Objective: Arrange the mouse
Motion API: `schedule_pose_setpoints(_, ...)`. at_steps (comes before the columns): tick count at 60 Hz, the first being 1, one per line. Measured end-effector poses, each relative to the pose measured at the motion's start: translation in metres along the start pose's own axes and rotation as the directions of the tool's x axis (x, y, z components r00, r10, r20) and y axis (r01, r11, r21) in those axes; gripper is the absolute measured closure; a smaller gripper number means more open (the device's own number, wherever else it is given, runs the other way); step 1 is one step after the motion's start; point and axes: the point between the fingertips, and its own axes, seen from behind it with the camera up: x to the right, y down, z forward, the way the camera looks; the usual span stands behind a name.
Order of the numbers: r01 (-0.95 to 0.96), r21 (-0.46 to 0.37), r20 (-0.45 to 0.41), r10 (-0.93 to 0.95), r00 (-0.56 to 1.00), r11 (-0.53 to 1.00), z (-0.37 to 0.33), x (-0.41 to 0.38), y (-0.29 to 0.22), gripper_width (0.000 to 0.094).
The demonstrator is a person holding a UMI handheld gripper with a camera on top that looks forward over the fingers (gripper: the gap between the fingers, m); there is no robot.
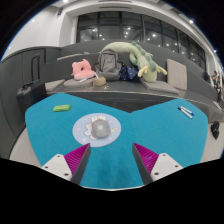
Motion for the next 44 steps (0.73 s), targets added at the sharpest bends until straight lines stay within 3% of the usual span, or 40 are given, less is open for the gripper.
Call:
schedule_pose_setpoints(18,-0.013,0.007,-0.035,0.013,0.999,1.000,-0.129,0.051,0.055,0.0074)
schedule_pose_setpoints(44,0.025,0.070,-0.097,-0.018,0.995,0.997,-0.155,0.079,0.052,0.0083)
